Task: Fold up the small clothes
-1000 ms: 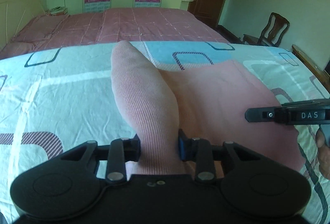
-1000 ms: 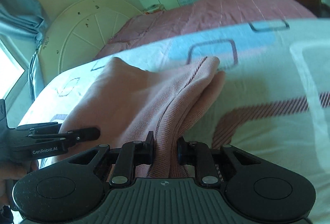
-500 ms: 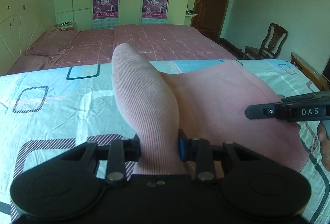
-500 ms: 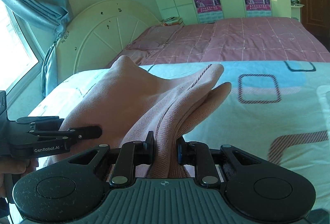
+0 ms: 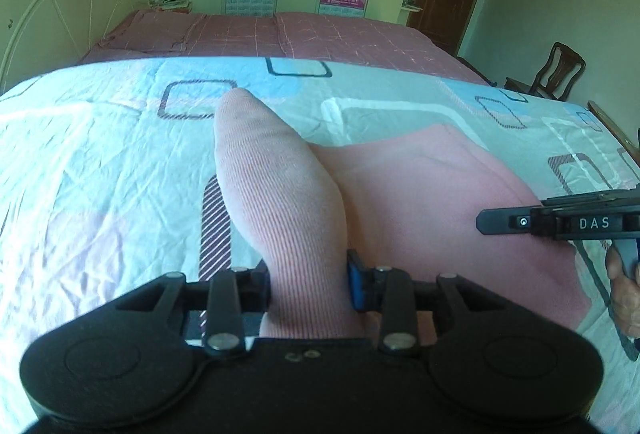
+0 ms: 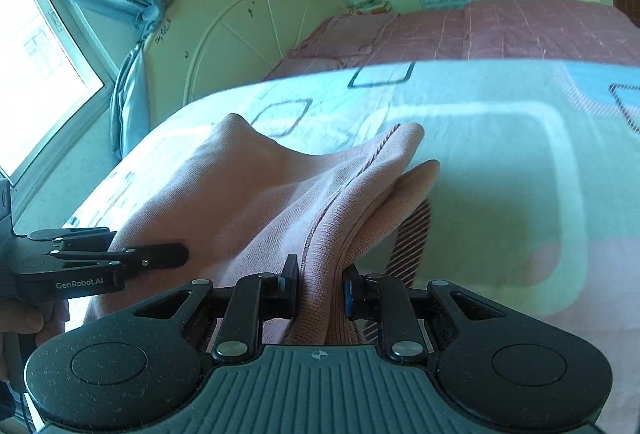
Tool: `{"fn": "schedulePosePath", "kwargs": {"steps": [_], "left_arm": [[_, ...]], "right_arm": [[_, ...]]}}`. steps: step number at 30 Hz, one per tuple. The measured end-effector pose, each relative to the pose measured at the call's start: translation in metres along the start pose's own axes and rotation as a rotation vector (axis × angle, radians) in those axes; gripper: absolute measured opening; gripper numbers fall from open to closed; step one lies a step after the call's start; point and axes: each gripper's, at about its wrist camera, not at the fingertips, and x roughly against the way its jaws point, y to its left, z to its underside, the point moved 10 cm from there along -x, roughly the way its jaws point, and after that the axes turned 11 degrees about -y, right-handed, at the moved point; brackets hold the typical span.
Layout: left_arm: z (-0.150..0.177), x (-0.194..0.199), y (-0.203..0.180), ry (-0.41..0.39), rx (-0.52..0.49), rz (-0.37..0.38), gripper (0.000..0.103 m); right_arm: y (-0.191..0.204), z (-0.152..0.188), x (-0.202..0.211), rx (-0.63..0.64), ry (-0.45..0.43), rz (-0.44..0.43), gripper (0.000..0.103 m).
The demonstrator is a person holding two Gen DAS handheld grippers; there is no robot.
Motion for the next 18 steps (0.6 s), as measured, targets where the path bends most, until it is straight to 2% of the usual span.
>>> {"fn": "schedulePosePath", "kwargs": {"steps": [3,4,5,7,9,10,12,13,14,15,16,17,18], "left_arm": [[0.023,-0.01,0.016,0.031,0.023,0.007,0.049],[0.027,-0.01,0.018,0.001,0.039,0.018,0.052],[0.029,-0.009,0.022,-0.024,0.059,0.019,0.059],[0.036,-0.01,0.033,-0.027,0.115,0.029,0.06],[0.037,-0.013,0.042,-0.031,0.146,0.027,0.068],[0.038,-0.013,0.045,-0.033,0.138,0.018,0.072],[0.037,-0.009,0.048,-0.033,0.097,-0.012,0.087],[0.033,-0.004,0.05,-0.043,0.069,-0.03,0.088],[0.026,0.005,0.052,-0.067,0.049,-0.045,0.086],[0.019,0.014,0.054,-0.101,0.034,-0.066,0.075],[0.011,0.026,0.055,-0.138,0.017,-0.079,0.067],[0.002,0.033,0.052,-0.159,0.014,-0.065,0.054],[-0.001,0.037,0.047,-0.16,0.021,-0.027,0.051]], "right_arm": [[-0.015,0.022,-0.016,-0.018,0.054,0.05,0.019],[-0.022,0.029,-0.02,-0.034,0.07,0.059,0.019],[-0.029,0.035,-0.022,-0.06,0.079,0.06,0.019],[-0.039,0.039,-0.023,-0.127,0.074,0.048,0.019],[-0.042,0.039,-0.023,-0.152,0.069,0.05,0.019],[-0.041,0.037,-0.023,-0.145,0.069,0.056,0.019],[-0.037,0.033,-0.02,-0.124,0.065,0.071,0.02],[-0.035,0.029,-0.015,-0.1,0.055,0.087,0.02],[-0.035,0.024,-0.009,-0.071,0.039,0.119,0.027],[-0.035,0.015,0.003,-0.029,-0.003,0.171,0.033],[-0.032,0.006,0.011,0.006,-0.044,0.188,0.037],[-0.028,0.0,0.015,0.025,-0.061,0.172,0.037],[-0.021,-0.002,0.016,0.041,-0.057,0.154,0.037]]}}
